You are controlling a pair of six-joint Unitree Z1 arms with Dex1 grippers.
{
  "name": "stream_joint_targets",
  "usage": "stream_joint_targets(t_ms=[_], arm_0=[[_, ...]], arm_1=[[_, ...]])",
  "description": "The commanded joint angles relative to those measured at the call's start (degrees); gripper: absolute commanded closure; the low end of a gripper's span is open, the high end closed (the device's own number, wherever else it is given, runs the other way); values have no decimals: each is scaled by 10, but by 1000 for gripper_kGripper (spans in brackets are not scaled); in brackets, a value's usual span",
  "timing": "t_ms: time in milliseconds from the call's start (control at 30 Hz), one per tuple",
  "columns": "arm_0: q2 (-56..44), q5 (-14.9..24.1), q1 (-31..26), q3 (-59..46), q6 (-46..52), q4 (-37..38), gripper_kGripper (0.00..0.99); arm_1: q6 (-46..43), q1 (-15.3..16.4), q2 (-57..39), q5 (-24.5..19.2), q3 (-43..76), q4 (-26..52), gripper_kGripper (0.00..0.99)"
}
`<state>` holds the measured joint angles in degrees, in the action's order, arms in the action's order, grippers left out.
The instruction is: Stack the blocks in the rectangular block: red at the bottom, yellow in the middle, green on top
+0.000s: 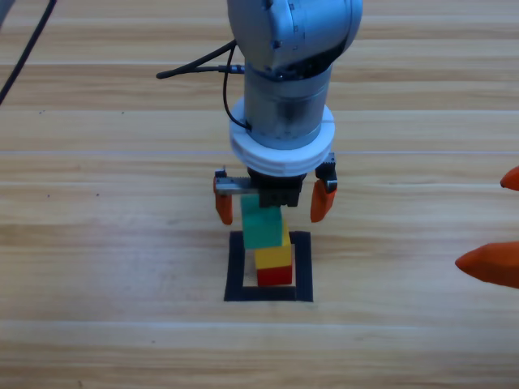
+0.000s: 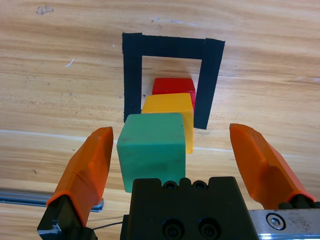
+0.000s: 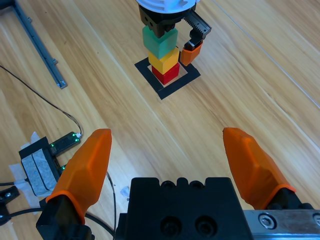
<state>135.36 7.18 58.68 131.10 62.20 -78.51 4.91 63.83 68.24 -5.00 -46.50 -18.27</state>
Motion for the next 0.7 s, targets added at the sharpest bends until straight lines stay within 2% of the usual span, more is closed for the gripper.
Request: stream_joint_targets(t_ms=[33, 167, 233, 367, 567, 633, 667, 700], arm_0=[[0, 26, 11, 47, -5, -4, 0], [-87, 90, 29, 49, 0, -9, 0], [-147, 148, 59, 36, 1, -9, 0], [-251, 260, 144, -68, 35, -4, 0], [-296, 318, 220, -193, 58, 24, 0], [-331, 332, 242, -284, 59, 81, 0], [-365, 338, 253, -359, 52, 138, 0], [-426, 338, 259, -494, 20, 255, 0]], arm_1=[[0, 16, -8, -21, 22, 11, 10], [0, 16, -5, -22, 22, 11, 10], [0, 16, -4, -22, 22, 12, 10], [0, 16, 0, -21, 20, 12, 10], [0, 16, 0, -22, 22, 12, 10], [0, 16, 1, -21, 22, 12, 10], [0, 16, 1, -21, 22, 12, 10], [0, 16, 1, -22, 22, 12, 10]])
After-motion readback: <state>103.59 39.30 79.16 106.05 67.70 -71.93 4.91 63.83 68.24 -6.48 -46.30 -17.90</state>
